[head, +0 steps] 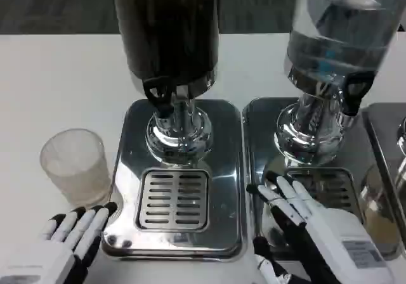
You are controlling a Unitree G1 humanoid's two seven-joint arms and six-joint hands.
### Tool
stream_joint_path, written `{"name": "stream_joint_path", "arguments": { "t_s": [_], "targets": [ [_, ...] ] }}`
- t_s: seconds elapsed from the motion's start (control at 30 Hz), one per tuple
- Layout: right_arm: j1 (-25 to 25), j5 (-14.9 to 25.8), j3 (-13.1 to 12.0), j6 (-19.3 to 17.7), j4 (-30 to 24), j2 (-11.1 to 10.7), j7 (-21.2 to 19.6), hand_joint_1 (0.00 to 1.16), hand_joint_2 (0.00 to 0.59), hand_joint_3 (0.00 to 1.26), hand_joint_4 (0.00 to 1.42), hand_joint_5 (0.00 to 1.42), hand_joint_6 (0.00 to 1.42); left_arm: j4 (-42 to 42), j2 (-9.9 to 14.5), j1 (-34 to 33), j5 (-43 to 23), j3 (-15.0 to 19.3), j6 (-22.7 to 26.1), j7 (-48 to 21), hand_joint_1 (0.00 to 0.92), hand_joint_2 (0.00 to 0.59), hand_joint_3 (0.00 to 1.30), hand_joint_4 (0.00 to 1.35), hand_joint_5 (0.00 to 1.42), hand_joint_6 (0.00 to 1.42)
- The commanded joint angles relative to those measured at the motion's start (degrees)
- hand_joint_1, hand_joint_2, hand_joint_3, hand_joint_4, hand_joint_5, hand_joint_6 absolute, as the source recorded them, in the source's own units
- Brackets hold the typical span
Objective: Grasp the cup under the faucet to collect the drink, then remove the cup.
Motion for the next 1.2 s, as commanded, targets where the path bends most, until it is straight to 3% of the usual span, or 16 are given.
{"name": "stream_joint_path", "arguments": {
  "t_s": [0.03, 0.6, 1.2],
  "targets": [
    [0.1, 0.2, -0.4, -0.2, 0.5, -0.3, -0.5, 0.51, 0.542, 0.14, 0.00, 0.00, 0.11, -0.7, -0.4, 0.4, 0.8, 0.2, 0.4, 0.7, 0.000, 0.086, 0.00, 0.00, 0.00, 0.00],
    [0.8, 0.7, -1.6, -0.5, 0.1, -1.0, -0.7, 0.52, 0.542, 0.14, 0.00, 0.00, 0.11, -0.9, -1.0, 1.6, 0.7, 1.0, 0.5, 2.3, 0.000, 0.094, 0.00, 0.00, 0.00, 0.00],
    [-0.1, 3.1, -2.2, -1.9, 1.8, -1.1, -0.4, 0.54, 0.543, 0.13, 0.00, 0.00, 0.11, 4.4, -2.2, 2.7, -7.6, 5.7, -8.5, 10.0, 0.000, 0.035, 0.00, 0.00, 0.00, 0.00]
  ]
}}
